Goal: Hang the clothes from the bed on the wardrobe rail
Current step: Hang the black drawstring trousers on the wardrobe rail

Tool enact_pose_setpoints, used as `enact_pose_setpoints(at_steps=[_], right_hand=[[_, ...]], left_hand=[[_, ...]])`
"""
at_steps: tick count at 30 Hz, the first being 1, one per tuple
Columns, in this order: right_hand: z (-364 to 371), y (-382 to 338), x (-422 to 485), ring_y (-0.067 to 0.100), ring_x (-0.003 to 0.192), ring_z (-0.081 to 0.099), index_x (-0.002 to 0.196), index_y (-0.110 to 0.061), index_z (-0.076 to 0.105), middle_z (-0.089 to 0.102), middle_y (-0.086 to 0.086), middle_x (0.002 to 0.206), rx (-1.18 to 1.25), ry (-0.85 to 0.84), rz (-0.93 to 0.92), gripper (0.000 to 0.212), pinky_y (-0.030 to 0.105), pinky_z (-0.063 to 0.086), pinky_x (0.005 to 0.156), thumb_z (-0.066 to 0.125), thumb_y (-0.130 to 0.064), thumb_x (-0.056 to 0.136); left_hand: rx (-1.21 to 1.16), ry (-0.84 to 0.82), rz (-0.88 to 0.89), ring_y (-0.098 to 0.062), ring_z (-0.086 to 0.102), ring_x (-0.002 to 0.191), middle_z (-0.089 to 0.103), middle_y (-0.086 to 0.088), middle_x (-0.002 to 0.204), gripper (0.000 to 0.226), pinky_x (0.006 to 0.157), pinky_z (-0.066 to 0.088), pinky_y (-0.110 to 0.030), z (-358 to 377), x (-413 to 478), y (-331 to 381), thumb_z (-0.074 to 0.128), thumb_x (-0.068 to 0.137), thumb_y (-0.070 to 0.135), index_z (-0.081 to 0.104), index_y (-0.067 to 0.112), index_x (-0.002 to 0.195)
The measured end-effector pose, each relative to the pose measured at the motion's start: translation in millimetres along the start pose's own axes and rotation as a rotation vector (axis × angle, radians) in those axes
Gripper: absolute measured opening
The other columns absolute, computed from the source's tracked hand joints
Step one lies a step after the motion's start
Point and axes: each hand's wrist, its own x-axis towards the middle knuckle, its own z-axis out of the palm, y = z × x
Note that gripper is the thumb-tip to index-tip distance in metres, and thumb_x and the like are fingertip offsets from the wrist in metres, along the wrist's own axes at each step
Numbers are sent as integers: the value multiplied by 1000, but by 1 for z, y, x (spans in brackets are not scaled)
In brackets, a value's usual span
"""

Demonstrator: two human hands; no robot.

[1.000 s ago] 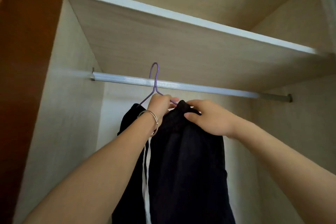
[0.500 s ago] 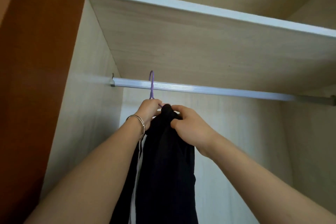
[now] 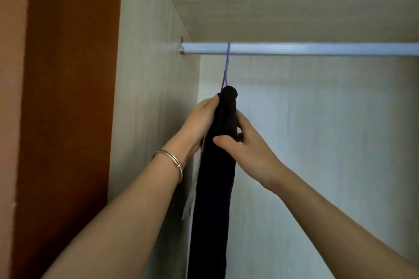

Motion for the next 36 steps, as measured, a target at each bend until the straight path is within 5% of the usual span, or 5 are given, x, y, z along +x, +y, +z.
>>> enact_pose_setpoints(at_steps=[5,15,23,28,36], right_hand=[[22,52,-52,-7,94,58,106,-45,49,56,-28,97,4,-122,27,40,7,48,81,57,-11,86],[106,179,-186,12,68,62,88,-8,68,67,5,78,-129,-375,562,22,10,46,55,52,-23,91],[132,184,-200,26,68,62,80,-3,61,60,7,68,-149,-392,711,33,29,46,59,43,-26,96],[133,168,-169,29,77,63,100,-3,64,66,14,84,-30,-224,688,25,28,48,60,45,-18,95],[160,171,-182,15,58,56,93,-8,61,62,5,70,-64,-268,709,22,18,42,49,48,-26,94]], left_hand=[[138,39,-67,29,48,91,51,26,116,34,76,36,10,-10,-124,-78,37,97,31,41,33,131],[392,-212,-571,37,43,88,45,34,106,58,74,34,10,2,-282,-198,67,81,14,33,35,124],[578,-90,-838,-18,63,105,61,-5,121,73,76,52,-18,9,-317,-261,67,78,27,25,16,137],[750,-85,-777,-28,64,98,66,-15,112,29,70,45,-25,-7,-285,-264,46,94,23,55,5,115],[616,-37,-810,-23,63,102,64,-11,116,32,77,47,-24,-32,-307,-281,36,98,22,51,13,125]])
